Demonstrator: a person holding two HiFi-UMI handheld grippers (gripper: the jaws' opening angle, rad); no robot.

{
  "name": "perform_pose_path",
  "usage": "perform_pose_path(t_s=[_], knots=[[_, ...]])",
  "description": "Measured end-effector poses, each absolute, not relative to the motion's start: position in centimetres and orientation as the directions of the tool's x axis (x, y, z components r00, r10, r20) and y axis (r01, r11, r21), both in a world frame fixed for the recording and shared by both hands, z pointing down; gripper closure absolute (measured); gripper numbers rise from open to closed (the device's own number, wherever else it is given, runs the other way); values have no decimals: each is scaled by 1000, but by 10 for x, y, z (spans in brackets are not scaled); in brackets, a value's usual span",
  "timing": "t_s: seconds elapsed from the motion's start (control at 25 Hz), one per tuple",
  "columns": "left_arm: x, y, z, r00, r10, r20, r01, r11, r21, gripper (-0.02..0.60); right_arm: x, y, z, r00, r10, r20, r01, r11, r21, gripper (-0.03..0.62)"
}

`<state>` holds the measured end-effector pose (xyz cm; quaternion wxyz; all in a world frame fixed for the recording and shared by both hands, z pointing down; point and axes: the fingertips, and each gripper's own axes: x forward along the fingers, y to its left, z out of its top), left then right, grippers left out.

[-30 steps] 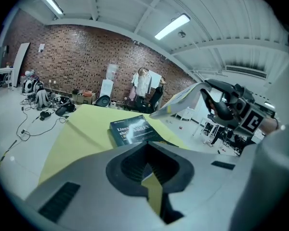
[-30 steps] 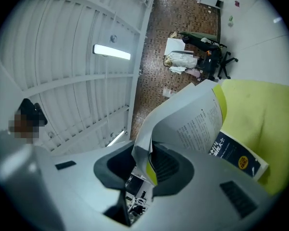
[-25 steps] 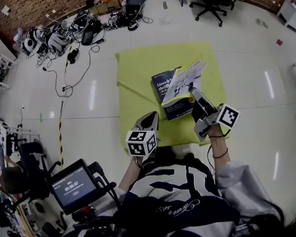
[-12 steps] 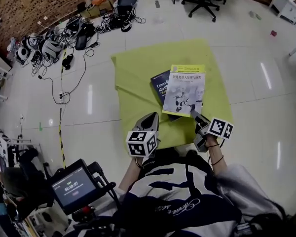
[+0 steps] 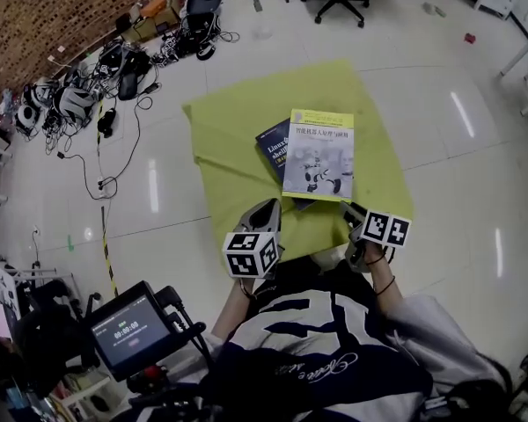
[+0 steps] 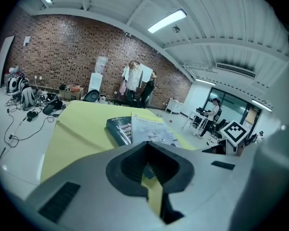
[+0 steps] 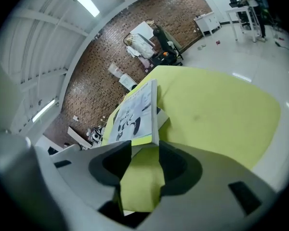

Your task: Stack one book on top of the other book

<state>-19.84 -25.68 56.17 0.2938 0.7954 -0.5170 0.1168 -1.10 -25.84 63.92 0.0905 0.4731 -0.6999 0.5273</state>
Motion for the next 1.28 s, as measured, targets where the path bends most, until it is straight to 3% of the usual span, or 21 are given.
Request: perform_pose_path(t_s=[0.24,0.64,1.08,1.28], knots=[[-175,-249,555,497,-720,485,-864,-355,358,578,-10,-240,598,-567,-648,508,-681,21,-732,424],[-120,-188,543,538,-702,467,-843,-430,324,578,-9,-161,562,-650,-661,375,-654,234,-720,435],[-69,-62,535,557,-684,471,-831,-463,309,578,32,-47,531,-617,-711,336,-691,285,-665,605],[-71,20,544,547,-673,498,-837,-458,300,578,32,26,536,-620,-711,331,-684,283,-672,606]])
